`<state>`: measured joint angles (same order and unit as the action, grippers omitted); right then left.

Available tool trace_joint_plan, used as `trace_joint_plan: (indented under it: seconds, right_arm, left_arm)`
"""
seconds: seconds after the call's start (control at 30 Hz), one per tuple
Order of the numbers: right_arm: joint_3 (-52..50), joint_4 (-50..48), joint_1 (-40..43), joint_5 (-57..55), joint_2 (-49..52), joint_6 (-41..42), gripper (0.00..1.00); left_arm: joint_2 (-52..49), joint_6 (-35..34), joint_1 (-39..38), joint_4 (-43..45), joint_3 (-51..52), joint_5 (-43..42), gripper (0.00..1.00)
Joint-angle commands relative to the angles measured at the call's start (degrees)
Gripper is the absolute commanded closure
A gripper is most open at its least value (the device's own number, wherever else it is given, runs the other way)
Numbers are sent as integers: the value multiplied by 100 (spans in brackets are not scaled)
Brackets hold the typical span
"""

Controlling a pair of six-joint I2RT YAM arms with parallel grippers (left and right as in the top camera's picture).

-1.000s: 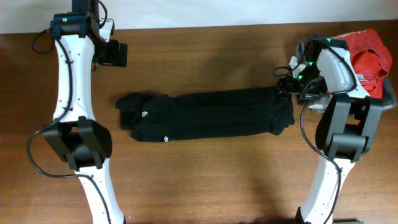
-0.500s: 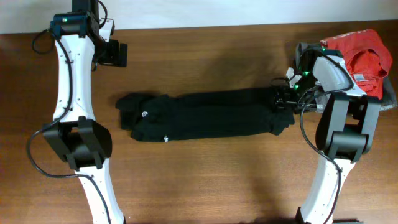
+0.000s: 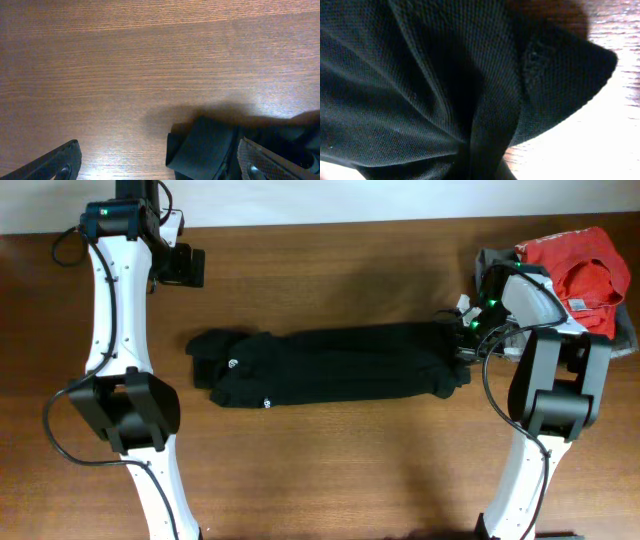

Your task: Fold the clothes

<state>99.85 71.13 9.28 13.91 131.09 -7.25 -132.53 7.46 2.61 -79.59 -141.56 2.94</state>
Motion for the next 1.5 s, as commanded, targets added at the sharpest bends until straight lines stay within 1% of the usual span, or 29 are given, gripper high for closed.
trace_joint_plan:
  seconds: [0.0,0.13,0.33,0.5,0.63,0.9,1.1,1.23,1.43,1.47]
  right_arm:
    - [-35,7,168,50,42,17,96]
    - [225,247,398,50,22,7,96]
    - [1045,1003,540,101,-11,-278,96]
    - [1585,1488,240,240,-24,-330,96]
    - [1716,1646,-205,332,-24,-326,96]
    - [1718,1576,-1381,352,-24,-125,96]
    - [1718,1241,-2140,350,-24,74,96]
    - [1718,940,-2520,350,-24,328,96]
    - [1718,623,-2986,345,-22,372,96]
    - [1716,557,-3045,348,-22,372,91]
  left_arm:
    - [101,-74,17,15,-79,-66,1]
    - [101,-74,17,15,-79,-66,1]
    - [101,-74,17,74,-79,-66,1]
    - [101,-74,17,164,-79,-66,1]
    - [98,-74,17,157,-79,-63,1]
    - [98,-74,17,164,-79,-63,1]
    - [98,-74,17,162,-76,-63,1]
    - [98,-74,17,162,-76,-66,1]
    - [98,-74,17,166,-76,-66,1]
    - [98,-74,17,170,-76,-66,1]
